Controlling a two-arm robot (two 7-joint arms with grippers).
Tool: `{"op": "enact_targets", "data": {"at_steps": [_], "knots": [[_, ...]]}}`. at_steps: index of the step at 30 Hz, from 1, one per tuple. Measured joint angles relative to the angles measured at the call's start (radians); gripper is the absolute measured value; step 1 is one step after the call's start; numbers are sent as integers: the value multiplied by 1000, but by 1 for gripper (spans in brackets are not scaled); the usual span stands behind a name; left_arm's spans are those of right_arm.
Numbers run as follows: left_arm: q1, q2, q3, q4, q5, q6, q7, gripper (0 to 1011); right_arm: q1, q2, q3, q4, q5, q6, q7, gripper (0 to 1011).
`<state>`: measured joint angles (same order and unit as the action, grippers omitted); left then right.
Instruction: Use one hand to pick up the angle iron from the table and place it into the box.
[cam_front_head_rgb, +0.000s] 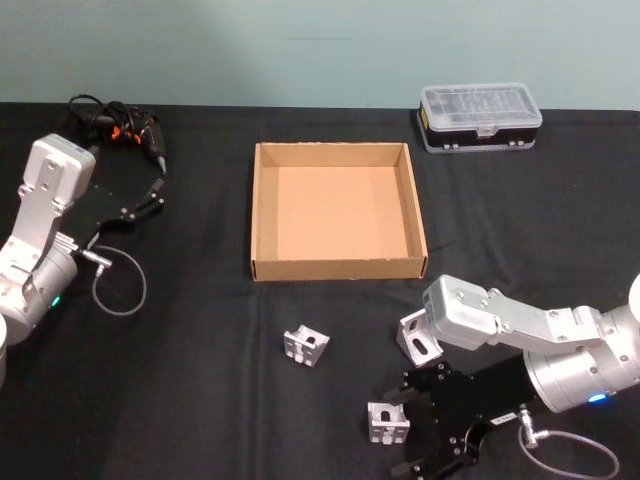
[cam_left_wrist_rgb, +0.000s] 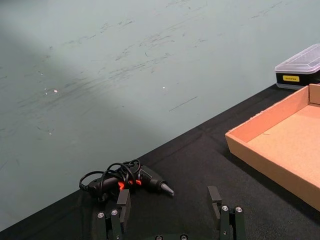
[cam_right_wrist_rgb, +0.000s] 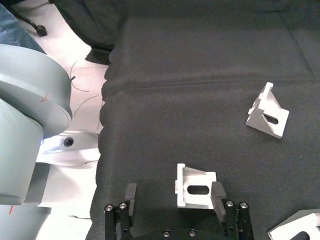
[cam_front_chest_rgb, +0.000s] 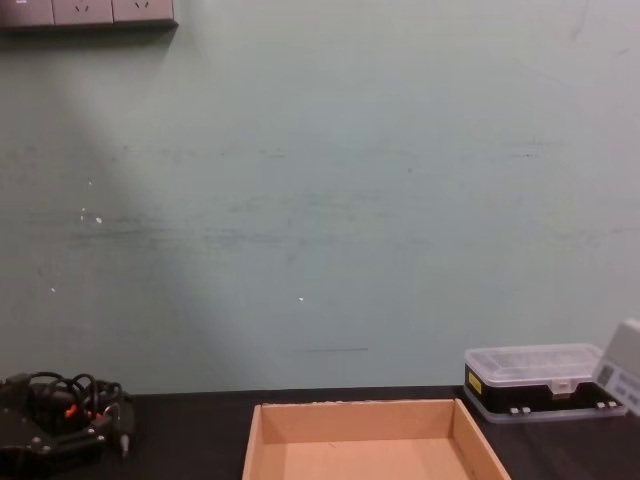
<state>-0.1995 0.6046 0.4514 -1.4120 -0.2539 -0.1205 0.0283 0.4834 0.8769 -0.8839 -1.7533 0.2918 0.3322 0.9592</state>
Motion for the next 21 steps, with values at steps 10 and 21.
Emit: {"op": "enact_targets", "data": {"at_steps": [10, 21], "knots": [[0, 0, 0, 0, 0, 0, 0, 1000, -1, -5, 1, 4, -7, -5, -1, 697], [0, 0, 0, 0, 0, 0, 0, 1000, -3, -11, 8, 12, -7, -13, -4, 309]]}}
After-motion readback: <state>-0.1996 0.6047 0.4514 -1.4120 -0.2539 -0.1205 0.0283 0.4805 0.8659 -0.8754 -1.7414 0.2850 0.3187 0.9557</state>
